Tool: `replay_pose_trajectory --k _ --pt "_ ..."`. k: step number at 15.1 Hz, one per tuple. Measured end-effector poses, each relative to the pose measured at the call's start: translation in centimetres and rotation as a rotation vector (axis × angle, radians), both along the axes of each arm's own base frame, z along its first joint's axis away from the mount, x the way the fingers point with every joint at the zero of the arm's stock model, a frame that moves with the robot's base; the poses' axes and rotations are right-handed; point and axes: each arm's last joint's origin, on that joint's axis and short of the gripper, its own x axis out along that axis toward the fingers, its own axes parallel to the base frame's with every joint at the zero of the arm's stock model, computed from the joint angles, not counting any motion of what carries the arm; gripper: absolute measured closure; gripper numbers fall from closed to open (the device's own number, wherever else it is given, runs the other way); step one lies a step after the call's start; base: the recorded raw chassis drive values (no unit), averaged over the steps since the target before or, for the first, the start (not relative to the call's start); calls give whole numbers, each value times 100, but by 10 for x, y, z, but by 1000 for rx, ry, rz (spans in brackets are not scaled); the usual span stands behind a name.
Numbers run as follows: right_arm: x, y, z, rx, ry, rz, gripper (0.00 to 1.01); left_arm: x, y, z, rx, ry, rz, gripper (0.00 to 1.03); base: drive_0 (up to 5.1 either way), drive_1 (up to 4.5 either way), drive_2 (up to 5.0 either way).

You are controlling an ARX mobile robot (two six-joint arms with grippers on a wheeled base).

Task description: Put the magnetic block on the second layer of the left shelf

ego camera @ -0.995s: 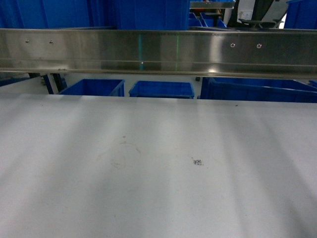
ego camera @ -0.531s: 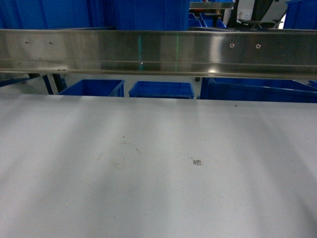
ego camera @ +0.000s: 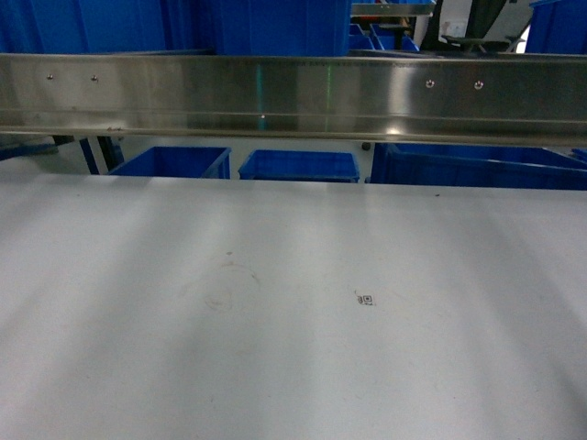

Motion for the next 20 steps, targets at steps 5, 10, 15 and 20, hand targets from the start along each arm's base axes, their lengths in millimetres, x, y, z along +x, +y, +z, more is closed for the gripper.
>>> replay_pose_trajectory --k 5,10,15,20 --pt "0 4 1 6 -11 8 68 0 0 0 0 0 0 5 0 0 0" --pt "0 4 1 5 -14 10 68 0 0 0 0 0 0 5 0 0 0" --pt "0 4 1 5 -13 9 68 0 0 0 0 -1 -3 5 -192 102 102" --pt "0 5 1 5 -12 13 68 0 0 0 0 1 2 5 -478 263 263"
